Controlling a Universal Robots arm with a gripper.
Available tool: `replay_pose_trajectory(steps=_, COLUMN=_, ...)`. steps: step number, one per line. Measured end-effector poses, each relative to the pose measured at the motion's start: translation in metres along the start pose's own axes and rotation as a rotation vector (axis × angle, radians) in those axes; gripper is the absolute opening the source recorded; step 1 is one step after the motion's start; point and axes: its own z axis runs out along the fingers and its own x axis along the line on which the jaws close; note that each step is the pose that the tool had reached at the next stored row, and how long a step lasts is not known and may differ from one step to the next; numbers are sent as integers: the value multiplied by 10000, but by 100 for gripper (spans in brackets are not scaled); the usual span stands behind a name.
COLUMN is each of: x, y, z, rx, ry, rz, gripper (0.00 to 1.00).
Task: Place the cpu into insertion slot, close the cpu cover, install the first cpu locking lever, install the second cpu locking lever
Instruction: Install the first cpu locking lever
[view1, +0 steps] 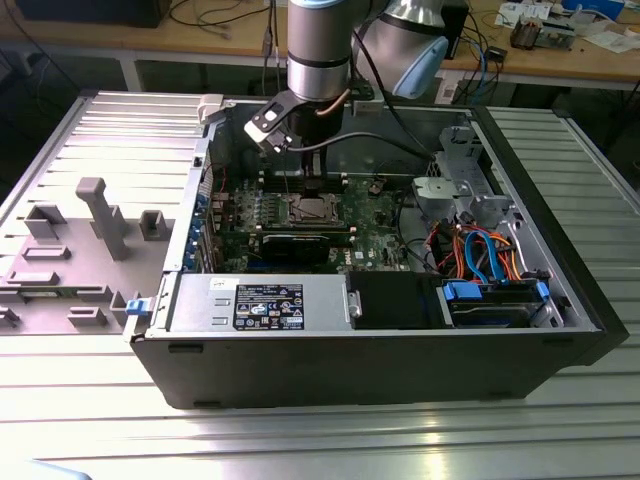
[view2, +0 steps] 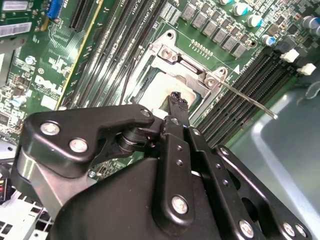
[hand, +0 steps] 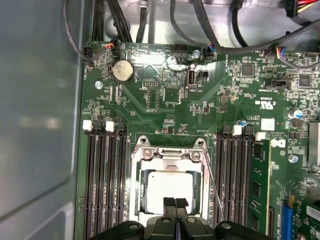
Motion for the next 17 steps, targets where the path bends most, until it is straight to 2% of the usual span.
replay_pose_trajectory(steps=14, x=-9, y=2, z=-287, rx=1, ry=-1, rz=-1, gripper=11)
replay_pose_trajectory(steps=17, x=-10, y=2, z=-311, rx=0, ry=1, rz=0, gripper=11)
